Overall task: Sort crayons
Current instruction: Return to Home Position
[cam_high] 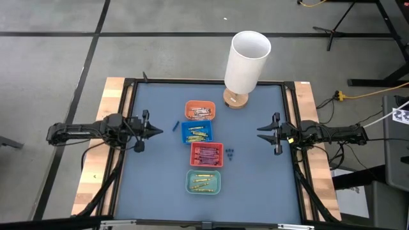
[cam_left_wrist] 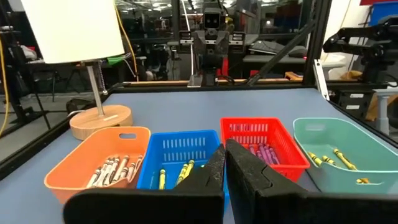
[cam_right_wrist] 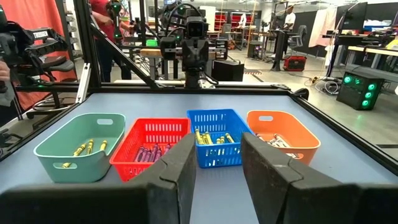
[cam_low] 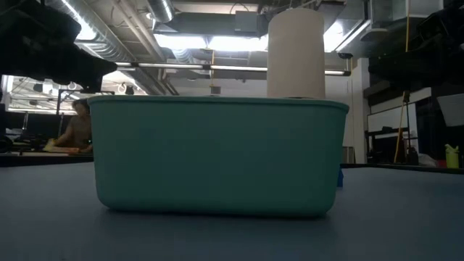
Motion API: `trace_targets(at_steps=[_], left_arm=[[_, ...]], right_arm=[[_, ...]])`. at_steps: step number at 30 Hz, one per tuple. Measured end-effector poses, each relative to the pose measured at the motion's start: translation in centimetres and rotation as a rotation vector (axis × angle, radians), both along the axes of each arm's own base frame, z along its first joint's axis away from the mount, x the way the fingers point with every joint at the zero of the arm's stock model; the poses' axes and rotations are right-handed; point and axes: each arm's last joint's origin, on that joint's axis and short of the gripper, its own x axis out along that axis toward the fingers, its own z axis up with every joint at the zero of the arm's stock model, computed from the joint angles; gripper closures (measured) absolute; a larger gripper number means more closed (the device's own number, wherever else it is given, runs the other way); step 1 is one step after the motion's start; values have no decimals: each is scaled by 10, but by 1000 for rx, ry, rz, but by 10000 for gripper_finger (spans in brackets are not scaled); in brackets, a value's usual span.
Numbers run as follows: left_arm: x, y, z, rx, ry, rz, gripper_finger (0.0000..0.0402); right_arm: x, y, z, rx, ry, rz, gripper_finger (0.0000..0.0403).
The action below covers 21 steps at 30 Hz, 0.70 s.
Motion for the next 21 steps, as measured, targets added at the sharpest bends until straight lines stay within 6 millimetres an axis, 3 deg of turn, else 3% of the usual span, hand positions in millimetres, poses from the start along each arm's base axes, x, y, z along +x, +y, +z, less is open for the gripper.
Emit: trace_targets(at_steps=[21], left_arm=[[0, 1, 0, 2, 3, 29, 401]], right_arm=[[0, 0, 0, 0, 0, 0, 279]])
